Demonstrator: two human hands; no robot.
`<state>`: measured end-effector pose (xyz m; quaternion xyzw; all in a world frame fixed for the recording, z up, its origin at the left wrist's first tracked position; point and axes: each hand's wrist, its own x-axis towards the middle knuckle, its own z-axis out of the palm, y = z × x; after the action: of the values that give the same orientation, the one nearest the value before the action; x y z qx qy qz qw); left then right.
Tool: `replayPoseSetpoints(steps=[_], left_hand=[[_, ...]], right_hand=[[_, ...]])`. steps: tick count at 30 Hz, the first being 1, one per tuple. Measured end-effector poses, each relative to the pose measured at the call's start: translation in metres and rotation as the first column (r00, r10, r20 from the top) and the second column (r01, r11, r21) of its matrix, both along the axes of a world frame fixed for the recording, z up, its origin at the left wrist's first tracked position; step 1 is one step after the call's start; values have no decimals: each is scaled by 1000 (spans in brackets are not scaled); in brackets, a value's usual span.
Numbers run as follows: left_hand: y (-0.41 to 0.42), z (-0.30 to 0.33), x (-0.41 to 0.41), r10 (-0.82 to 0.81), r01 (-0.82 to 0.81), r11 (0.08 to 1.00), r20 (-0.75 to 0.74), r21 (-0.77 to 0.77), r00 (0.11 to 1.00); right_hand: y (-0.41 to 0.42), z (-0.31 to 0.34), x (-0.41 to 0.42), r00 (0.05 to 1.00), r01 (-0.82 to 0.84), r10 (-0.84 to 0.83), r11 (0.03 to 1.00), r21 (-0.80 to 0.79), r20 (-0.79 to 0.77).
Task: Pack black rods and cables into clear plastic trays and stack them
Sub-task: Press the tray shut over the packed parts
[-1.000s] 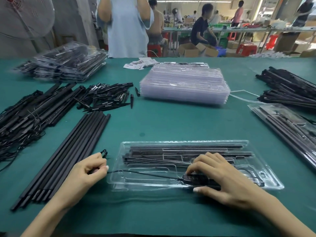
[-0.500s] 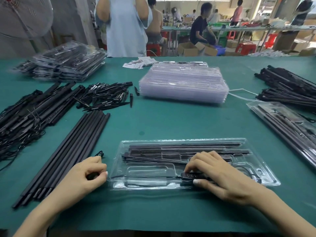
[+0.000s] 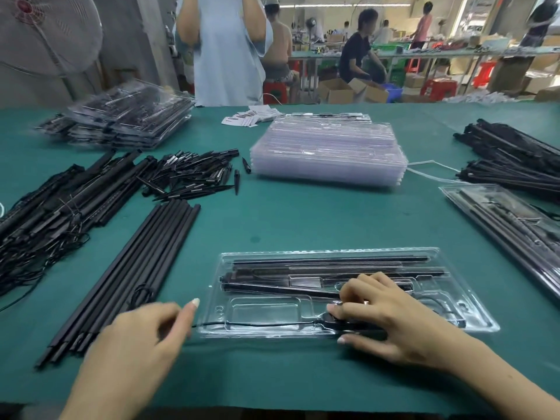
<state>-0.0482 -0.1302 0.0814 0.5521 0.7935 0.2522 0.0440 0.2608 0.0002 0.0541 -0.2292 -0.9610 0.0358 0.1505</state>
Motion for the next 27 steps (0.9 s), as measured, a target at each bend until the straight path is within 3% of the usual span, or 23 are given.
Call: replayPoseSetpoints(steps=[3, 5, 7, 9, 12, 13, 15, 16, 18, 20, 24, 27], left_hand=[[9, 5, 16, 76, -32, 971, 182, -238, 980], [14, 5, 18, 99, -34, 972, 273, -230, 957], [10, 5, 17, 92, -28, 972, 270, -232, 959], [0, 2, 13, 92, -53, 973, 170, -223, 981], [-3, 2, 10, 78, -77, 997, -39, 24, 996], [1, 2, 8, 41, -37, 999, -90, 39, 995], [15, 3, 5, -49, 28, 991, -157, -134, 986], [24, 3, 2, -86, 50, 963, -124, -266, 989], [40, 3, -3, -113, 176, 867, 161, -466, 981], [51, 1, -8, -96, 282, 824, 370, -491, 924], [64, 2, -11, -90, 356, 792, 481, -497, 872], [69, 4, -11, 13, 395, 783, 648, -481, 762]], right_hand=[[0, -1, 1, 1000, 1, -1, 1000, 4, -26], [-1, -2, 1, 999, 5, -5, 1000, 4, -44], [-1, -4, 0, 998, 16, -15, 1000, 23, -62], [-2, -6, 0, 997, 26, -23, 999, 32, -69], [-2, -3, -1, 999, 23, -22, 999, 48, -27], [-1, -2, -2, 1000, 19, -18, 998, 53, -4], [0, 1, -2, 999, 9, -10, 998, 58, 32], [0, 1, -2, 999, 9, -12, 998, 57, 42], [-1, 1, -2, 999, 20, -22, 999, 45, 41], [-2, -1, -1, 999, 37, -37, 999, 17, 22], [-2, -2, -1, 999, 50, -50, 999, -6, 3], [-2, -3, -1, 998, 57, -58, 998, -19, -28]])
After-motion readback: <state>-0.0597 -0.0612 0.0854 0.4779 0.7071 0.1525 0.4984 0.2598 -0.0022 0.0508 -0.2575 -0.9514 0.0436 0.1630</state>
